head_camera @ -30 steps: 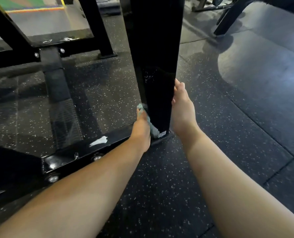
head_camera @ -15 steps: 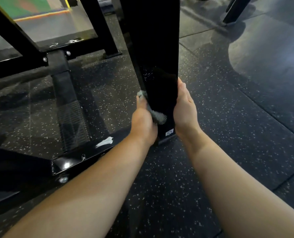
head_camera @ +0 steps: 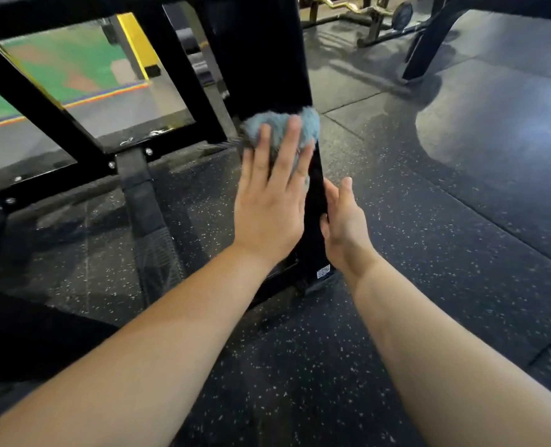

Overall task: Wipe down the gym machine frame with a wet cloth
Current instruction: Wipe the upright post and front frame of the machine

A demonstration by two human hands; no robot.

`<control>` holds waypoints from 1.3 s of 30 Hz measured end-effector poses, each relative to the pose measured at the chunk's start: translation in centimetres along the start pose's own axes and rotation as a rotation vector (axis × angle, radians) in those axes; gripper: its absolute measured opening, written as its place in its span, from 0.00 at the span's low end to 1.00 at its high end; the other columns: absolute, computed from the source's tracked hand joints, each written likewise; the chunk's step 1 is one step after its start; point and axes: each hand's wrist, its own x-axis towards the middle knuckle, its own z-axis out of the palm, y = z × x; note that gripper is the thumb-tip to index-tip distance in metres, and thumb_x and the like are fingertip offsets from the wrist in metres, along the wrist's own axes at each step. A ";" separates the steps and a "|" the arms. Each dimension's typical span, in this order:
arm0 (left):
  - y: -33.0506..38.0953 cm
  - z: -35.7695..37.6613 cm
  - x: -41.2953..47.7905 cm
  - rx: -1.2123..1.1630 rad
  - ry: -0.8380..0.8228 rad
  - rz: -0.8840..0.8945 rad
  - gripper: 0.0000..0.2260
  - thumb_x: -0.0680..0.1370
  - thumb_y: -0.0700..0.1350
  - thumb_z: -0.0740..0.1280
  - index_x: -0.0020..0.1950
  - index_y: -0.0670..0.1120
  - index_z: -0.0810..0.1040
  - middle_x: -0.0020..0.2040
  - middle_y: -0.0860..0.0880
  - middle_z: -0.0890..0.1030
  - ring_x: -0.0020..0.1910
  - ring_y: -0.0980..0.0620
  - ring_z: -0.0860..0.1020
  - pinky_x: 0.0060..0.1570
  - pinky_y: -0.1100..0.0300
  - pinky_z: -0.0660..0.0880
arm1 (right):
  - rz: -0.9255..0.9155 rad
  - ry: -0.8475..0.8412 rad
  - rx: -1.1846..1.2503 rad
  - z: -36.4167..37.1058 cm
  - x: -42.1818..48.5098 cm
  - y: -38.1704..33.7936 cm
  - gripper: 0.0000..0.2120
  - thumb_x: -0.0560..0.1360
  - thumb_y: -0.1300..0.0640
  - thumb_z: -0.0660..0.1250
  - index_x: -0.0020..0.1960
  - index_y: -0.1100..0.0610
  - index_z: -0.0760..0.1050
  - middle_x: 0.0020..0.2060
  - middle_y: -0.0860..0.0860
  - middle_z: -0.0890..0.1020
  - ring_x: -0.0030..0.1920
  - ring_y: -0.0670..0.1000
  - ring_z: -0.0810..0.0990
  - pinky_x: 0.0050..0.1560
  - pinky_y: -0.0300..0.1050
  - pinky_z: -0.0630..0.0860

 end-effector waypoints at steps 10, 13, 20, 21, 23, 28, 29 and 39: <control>-1.1 -2.0 0.9 0.273 -0.233 0.298 0.28 0.79 0.42 0.54 0.77 0.48 0.47 0.76 0.46 0.39 0.76 0.44 0.39 0.70 0.50 0.31 | -0.300 0.325 -0.025 1.5 -2.9 -1.5 0.21 0.83 0.51 0.53 0.74 0.52 0.60 0.71 0.46 0.65 0.68 0.40 0.64 0.72 0.42 0.61; -1.8 -3.2 3.7 0.215 -0.037 0.273 0.24 0.79 0.44 0.56 0.76 0.46 0.59 0.76 0.45 0.56 0.75 0.42 0.51 0.73 0.48 0.43 | -0.440 0.302 -0.051 3.1 -3.3 -2.0 0.23 0.82 0.50 0.53 0.75 0.50 0.58 0.74 0.45 0.61 0.73 0.41 0.59 0.75 0.48 0.57; -2.5 -3.3 0.3 0.080 -0.329 0.439 0.26 0.76 0.43 0.52 0.74 0.38 0.57 0.73 0.42 0.64 0.74 0.46 0.58 0.73 0.50 0.51 | -0.456 0.225 -0.046 5.2 -4.3 -2.0 0.21 0.83 0.54 0.51 0.75 0.46 0.55 0.75 0.39 0.55 0.73 0.34 0.52 0.76 0.42 0.51; -3.1 -3.7 1.0 0.059 -0.278 0.444 0.21 0.75 0.41 0.55 0.68 0.38 0.66 0.70 0.42 0.70 0.71 0.46 0.66 0.72 0.51 0.55 | -0.492 0.235 -0.061 5.4 -4.5 -1.7 0.20 0.83 0.55 0.51 0.74 0.44 0.54 0.75 0.39 0.55 0.73 0.35 0.51 0.76 0.42 0.51; -4.2 -4.6 2.0 0.036 -0.150 0.440 0.10 0.76 0.40 0.62 0.55 0.41 0.79 0.64 0.43 0.77 0.66 0.44 0.73 0.68 0.52 0.60 | -0.551 0.245 -0.053 6.2 -4.8 -1.1 0.20 0.83 0.57 0.50 0.71 0.40 0.53 0.75 0.37 0.53 0.74 0.35 0.49 0.76 0.43 0.51; -5.3 -6.9 4.4 0.040 -0.004 0.447 0.08 0.76 0.42 0.66 0.51 0.45 0.83 0.55 0.47 0.82 0.59 0.49 0.72 0.64 0.53 0.62 | -0.707 0.244 -0.173 9.4 -3.7 -1.6 0.25 0.81 0.58 0.49 0.72 0.41 0.42 0.74 0.37 0.42 0.75 0.39 0.38 0.77 0.47 0.42; -5.6 -7.3 4.6 0.048 -0.014 0.473 0.11 0.77 0.42 0.63 0.56 0.44 0.82 0.58 0.47 0.81 0.62 0.49 0.71 0.66 0.53 0.61 | -0.753 0.279 -0.230 9.8 -2.9 -2.2 0.25 0.81 0.56 0.48 0.73 0.45 0.41 0.75 0.41 0.41 0.75 0.42 0.37 0.76 0.46 0.40; -7.7 -11.5 4.2 -0.117 -0.007 0.252 0.21 0.76 0.39 0.59 0.69 0.38 0.68 0.68 0.40 0.71 0.71 0.43 0.64 0.71 0.46 0.60 | -0.935 0.579 -0.422 12.1 0.1 -8.3 0.39 0.76 0.34 0.50 0.76 0.62 0.52 0.76 0.57 0.50 0.76 0.54 0.43 0.75 0.51 0.42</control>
